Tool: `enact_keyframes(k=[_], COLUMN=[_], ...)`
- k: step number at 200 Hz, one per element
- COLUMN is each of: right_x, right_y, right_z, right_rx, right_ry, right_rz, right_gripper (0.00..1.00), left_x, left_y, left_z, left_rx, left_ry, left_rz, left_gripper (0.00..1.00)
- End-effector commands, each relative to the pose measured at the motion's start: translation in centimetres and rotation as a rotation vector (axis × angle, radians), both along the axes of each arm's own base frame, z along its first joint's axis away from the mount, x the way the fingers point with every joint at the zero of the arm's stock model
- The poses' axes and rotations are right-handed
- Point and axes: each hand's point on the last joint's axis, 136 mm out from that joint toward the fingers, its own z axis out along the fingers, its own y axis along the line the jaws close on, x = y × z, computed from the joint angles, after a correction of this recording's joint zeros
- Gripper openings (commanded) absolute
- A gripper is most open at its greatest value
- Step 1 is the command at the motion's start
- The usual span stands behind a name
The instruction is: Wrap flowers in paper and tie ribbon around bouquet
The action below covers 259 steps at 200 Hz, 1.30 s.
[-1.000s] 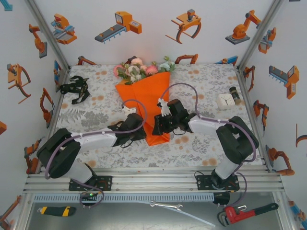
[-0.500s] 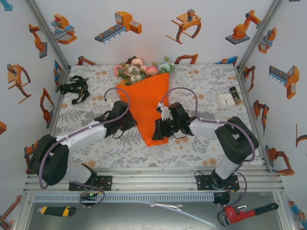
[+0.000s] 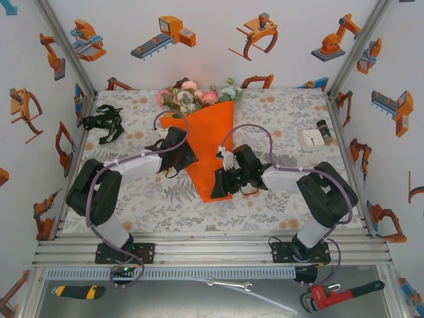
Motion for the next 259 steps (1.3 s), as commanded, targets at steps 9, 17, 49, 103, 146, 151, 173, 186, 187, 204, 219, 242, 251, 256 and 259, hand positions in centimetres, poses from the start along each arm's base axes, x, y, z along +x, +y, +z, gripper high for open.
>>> enact_keyframes(k=[9, 17, 49, 103, 146, 151, 173, 186, 187, 204, 219, 242, 251, 256, 259], right_x=[-0.5, -0.6, -0.1, 6.7, 13.2, 13.8, 15.6, 16.4, 16.4, 17.2, 17.4, 16.9, 17.0, 17.2, 17.2], right_y=[0.1, 0.3, 0.6, -0.7, -4.0, -4.2, -4.9, -4.7, -4.7, -4.1, -3.8, -3.7, -4.1, -4.6, -4.9], right_z=[-0.4, -0.4, 1.1, 7.9, 7.7, 7.5, 7.0, 6.6, 6.5, 5.2, 4.6, 6.6, 7.9, 8.6, 9.1], right_rx=[0.002, 0.019, 0.062, 0.18, 0.091, 0.07, 0.005, -0.018, -0.02, -0.056, -0.085, -0.032, 0.018, 0.053, 0.072], right_ry=[0.006, 0.021, 0.009, -0.078, -0.16, -0.17, -0.224, -0.252, -0.252, -0.26, -0.268, -0.292, -0.285, -0.279, -0.277], right_rz=[0.007, 0.008, -0.028, -0.273, -0.52, -0.541, -0.592, -0.583, -0.58, -0.543, -0.508, -0.444, -0.437, -0.441, -0.444], right_gripper=[0.46, 0.45, 0.48, 0.55, 0.56, 0.56, 0.56, 0.57, 0.57, 0.57, 0.57, 0.57, 0.58, 0.58, 0.58], left_x=[1.8, 1.9, 1.6, 0.2, -0.8, -0.9, -1.9, -2.5, -2.5, -3.0, -3.3, -4.3, -4.8, -5.1, -5.3], left_y=[-2.8, -2.8, -2.2, -0.7, -0.1, 0.1, 0.9, 1.5, 1.5, 1.3, 0.2, -2.4, -3.2, -3.3, -3.4], left_z=[0.8, 0.3, -1.3, -2.9, -0.6, -0.2, 0.8, 0.8, 0.8, 0.3, 0.4, 1.9, 2.6, 2.9, 3.1], left_rx=[-0.071, -0.076, -0.035, 0.015, 0.037, 0.05, 0.111, 0.144, 0.145, 0.13, 0.095, 0.067, 0.061, 0.06, 0.059], left_ry=[-0.033, -0.021, 0.023, 0.067, 0.013, 0.006, -0.025, -0.034, -0.035, -0.034, -0.048, -0.102, -0.129, -0.136, -0.141], left_rz=[-0.086, -0.077, -0.06, -0.041, -0.041, -0.035, -0.013, 0.006, 0.008, -0.003, -0.058, -0.196, -0.238, -0.247, -0.249], left_gripper=[0.46, 0.45, 0.4, 0.02, 0.0, 0.0, 0.0, 0.0, 0.0, 0.0, 0.03, 0.11, 0.13, 0.14, 0.14])
